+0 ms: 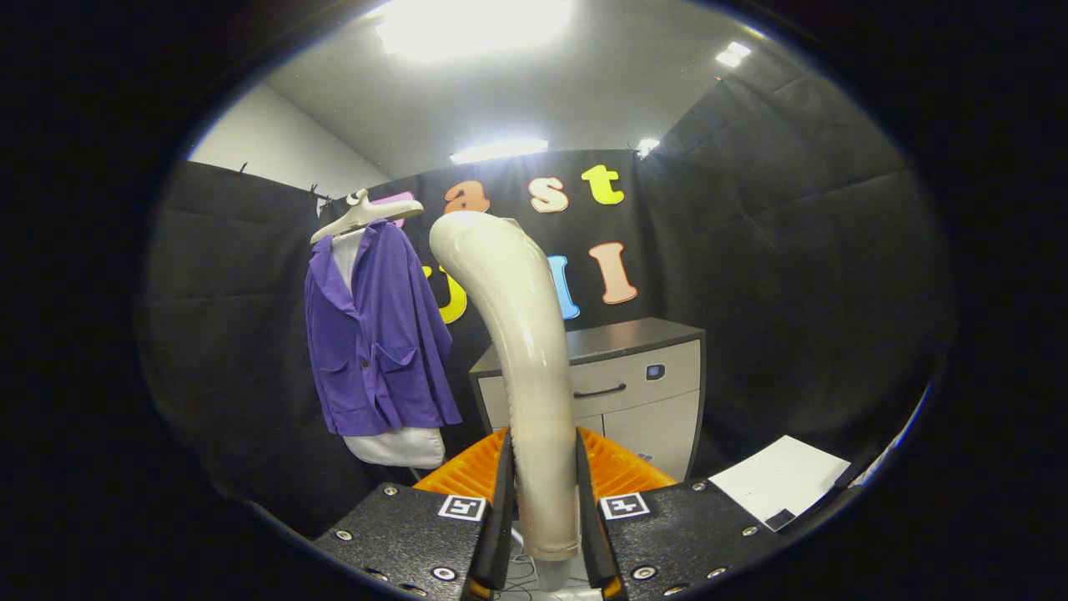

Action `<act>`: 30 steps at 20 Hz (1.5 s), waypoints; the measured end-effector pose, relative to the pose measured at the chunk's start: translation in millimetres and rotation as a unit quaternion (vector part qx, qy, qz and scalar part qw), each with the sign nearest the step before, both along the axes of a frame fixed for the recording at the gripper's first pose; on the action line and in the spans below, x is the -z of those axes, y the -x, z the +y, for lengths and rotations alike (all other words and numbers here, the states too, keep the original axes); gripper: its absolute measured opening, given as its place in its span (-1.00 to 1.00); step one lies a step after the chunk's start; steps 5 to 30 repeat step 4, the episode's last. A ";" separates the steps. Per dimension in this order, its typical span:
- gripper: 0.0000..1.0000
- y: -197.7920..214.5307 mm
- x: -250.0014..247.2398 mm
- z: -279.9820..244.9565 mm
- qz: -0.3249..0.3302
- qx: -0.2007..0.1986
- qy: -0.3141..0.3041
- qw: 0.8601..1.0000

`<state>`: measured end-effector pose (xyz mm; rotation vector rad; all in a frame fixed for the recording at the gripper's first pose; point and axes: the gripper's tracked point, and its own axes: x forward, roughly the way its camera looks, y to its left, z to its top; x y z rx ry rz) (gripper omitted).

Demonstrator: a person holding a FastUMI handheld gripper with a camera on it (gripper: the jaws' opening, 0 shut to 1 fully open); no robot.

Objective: Iron the clothes twice with a garment steamer, once on the left side and once on the right side.

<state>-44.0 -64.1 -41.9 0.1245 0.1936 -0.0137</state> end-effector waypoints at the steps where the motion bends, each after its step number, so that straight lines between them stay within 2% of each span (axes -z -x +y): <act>1: -0.30 0.6 0.5 -0.6 0.000 0.001 0.001 1.000; 30: -0.29 0.4 3.2 -1.6 0.004 0.003 0.003 1.000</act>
